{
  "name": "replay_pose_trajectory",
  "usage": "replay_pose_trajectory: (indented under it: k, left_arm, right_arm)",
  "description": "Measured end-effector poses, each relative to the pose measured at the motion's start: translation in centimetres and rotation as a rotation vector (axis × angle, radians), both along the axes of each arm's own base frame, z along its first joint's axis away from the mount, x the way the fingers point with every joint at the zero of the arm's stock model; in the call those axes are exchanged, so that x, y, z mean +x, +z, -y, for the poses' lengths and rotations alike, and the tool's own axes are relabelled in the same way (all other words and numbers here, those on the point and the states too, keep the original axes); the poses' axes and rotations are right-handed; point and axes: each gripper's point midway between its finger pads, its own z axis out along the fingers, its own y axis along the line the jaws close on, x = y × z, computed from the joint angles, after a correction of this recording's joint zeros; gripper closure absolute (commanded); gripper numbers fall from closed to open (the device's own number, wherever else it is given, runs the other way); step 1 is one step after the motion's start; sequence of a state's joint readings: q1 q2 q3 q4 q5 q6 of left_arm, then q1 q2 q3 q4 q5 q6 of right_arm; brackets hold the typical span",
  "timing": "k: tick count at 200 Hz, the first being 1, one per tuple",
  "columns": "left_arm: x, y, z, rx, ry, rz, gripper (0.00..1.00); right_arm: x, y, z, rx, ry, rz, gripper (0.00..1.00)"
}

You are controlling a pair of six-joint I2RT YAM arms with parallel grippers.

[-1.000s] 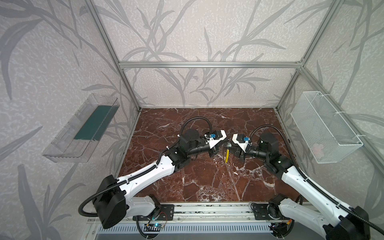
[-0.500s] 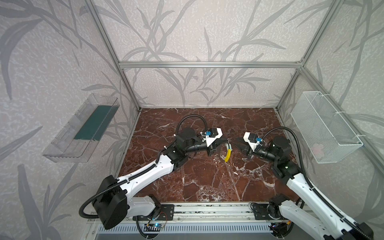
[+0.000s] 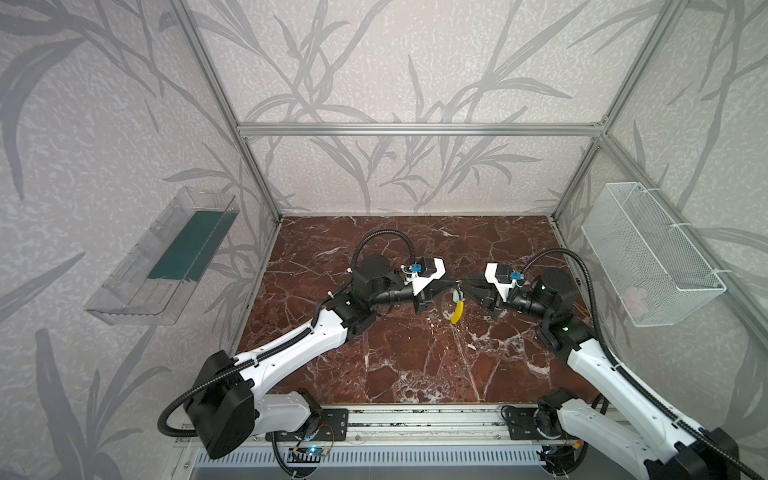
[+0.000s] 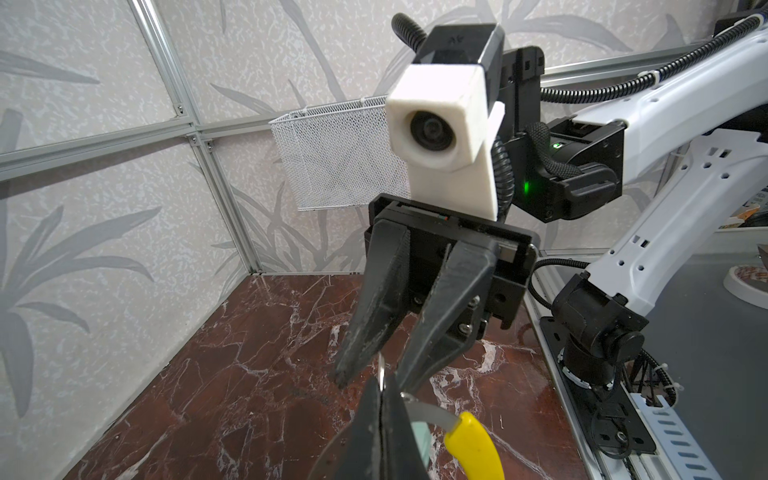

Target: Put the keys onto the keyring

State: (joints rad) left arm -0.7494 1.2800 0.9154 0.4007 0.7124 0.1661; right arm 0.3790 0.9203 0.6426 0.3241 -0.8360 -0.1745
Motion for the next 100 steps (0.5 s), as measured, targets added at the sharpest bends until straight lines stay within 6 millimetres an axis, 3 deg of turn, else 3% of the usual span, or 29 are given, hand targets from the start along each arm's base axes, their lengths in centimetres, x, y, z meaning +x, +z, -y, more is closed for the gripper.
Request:
replay_pose_trajectory:
  k: [66,100]
  left_arm:
    - [0.02,-0.99,-0.13,0.037,-0.002,-0.013,1.0]
    - [-0.25,-0.55,-0.05,0.034,-0.02,-0.009,1.0]
  right_arm:
    - [-0.93,0.1,0.32,-0.025,0.006,0.039,0.76]
    - [-0.79,-0.26,0.17,-0.032,0.014,0.029,0.78]
